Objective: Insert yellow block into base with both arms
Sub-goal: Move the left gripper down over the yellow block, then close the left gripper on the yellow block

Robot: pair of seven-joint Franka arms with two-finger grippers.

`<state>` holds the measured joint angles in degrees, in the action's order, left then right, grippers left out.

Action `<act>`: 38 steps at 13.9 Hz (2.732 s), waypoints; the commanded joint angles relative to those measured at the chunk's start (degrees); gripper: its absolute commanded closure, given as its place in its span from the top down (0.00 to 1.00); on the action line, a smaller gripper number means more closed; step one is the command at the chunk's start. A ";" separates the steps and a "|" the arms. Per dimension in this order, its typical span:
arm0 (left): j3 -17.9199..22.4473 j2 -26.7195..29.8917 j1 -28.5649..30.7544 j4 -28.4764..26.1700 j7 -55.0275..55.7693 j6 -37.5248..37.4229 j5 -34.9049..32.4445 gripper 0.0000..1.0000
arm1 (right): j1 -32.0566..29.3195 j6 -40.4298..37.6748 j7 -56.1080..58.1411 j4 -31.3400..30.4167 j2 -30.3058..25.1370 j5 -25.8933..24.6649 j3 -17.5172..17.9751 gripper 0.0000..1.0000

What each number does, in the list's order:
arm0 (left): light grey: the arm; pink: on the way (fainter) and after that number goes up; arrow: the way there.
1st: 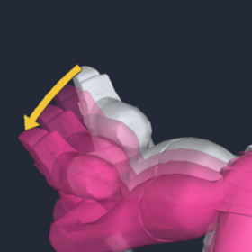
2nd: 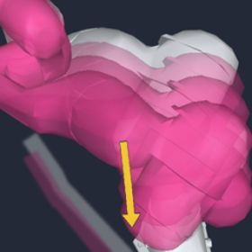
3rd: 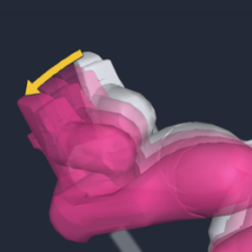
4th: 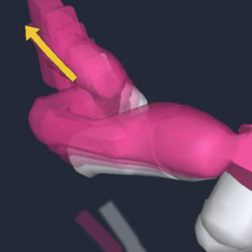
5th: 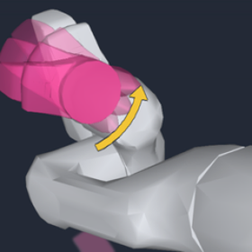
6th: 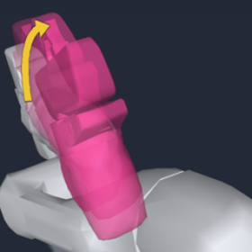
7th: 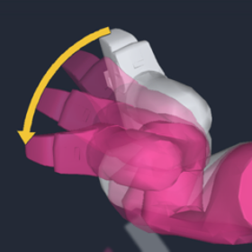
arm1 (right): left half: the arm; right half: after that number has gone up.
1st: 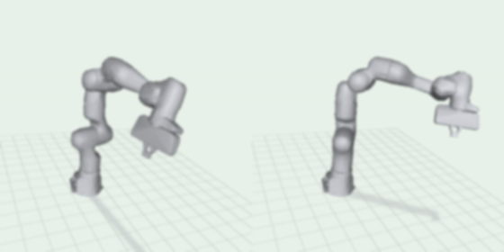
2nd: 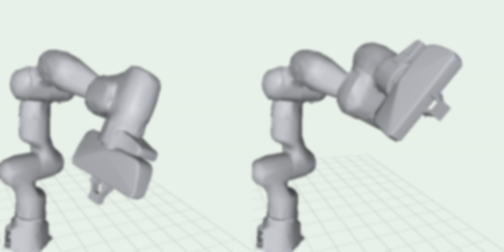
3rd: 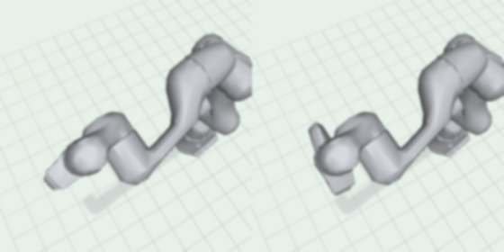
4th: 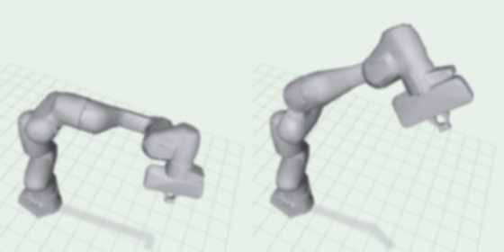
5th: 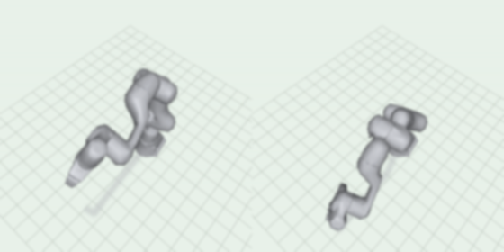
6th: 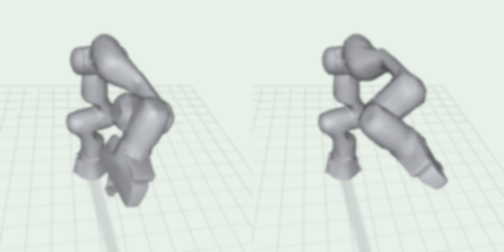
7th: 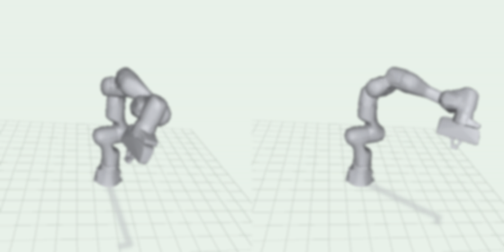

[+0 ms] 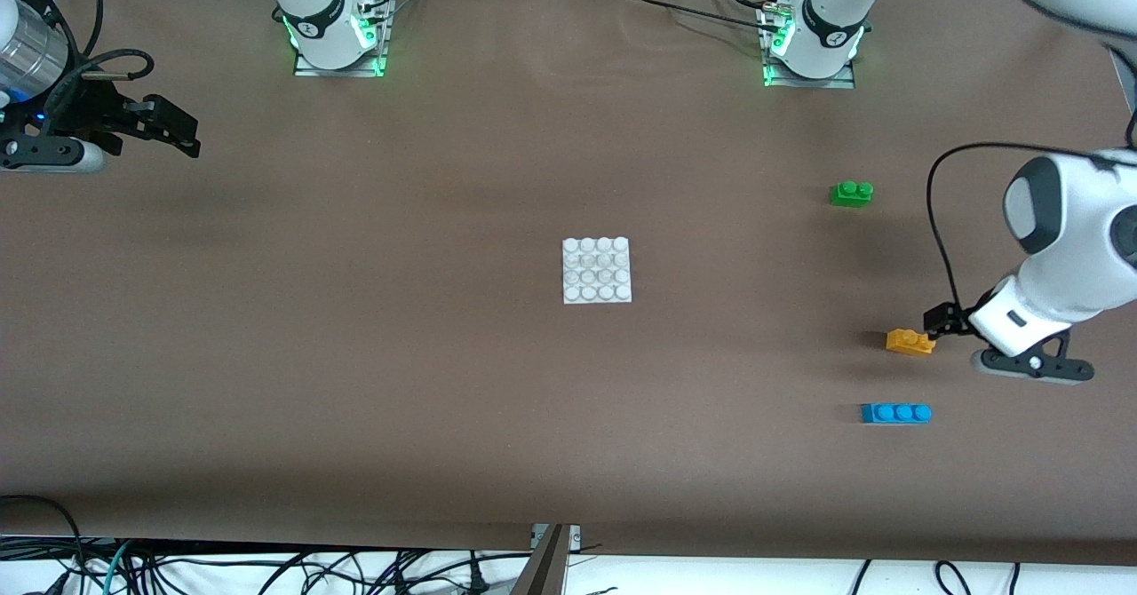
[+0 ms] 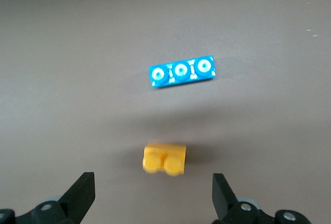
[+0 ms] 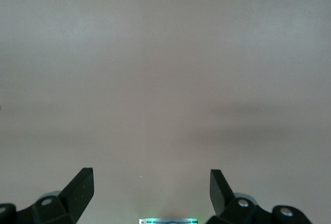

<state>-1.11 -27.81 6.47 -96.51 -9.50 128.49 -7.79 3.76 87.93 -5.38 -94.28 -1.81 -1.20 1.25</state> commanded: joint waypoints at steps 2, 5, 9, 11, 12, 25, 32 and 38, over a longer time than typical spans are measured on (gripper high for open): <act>-0.48 -5.58 1.00 1.06 -4.81 2.03 -0.30 1.00 | -1.03 -1.27 1.25 1.81 1.02 -0.74 0.16 0.99; -0.47 -7.60 1.44 0.10 -7.02 1.77 0.31 1.00 | -1.21 -1.18 1.25 1.90 1.02 -0.83 0.16 0.99; -0.65 -8.66 1.79 -0.96 -10.34 1.33 1.11 1.00 | -1.39 -0.65 1.25 1.90 1.02 -0.56 0.16 0.99; -0.65 -8.66 1.88 -0.70 -13.44 1.33 1.11 1.00 | -1.39 -0.56 1.25 1.90 1.02 -0.48 0.16 0.99; -0.65 -8.75 1.88 -0.87 -13.36 1.33 1.11 1.00 | -1.39 -0.56 1.25 1.90 1.02 -0.47 0.16 0.99; -0.65 -9.54 2.76 -0.35 -13.79 1.41 3.31 0.85 | -1.83 -0.74 1.25 1.90 1.10 -0.30 0.16 0.99; -0.65 -9.54 2.67 0.00 -13.53 1.41 4.01 0.26 | -1.83 -0.92 1.25 1.90 1.28 -0.21 0.16 0.99; -1.18 -3.05 -1.36 3.59 -12.30 -6.38 4.01 0.29 | -1.92 -1.18 1.25 1.81 1.28 -0.21 0.16 0.99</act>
<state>-2.65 -34.86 7.65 -94.73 -21.17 127.62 -5.40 2.44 87.92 -5.36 -93.63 -0.96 -1.22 1.19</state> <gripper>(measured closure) 0.379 0.004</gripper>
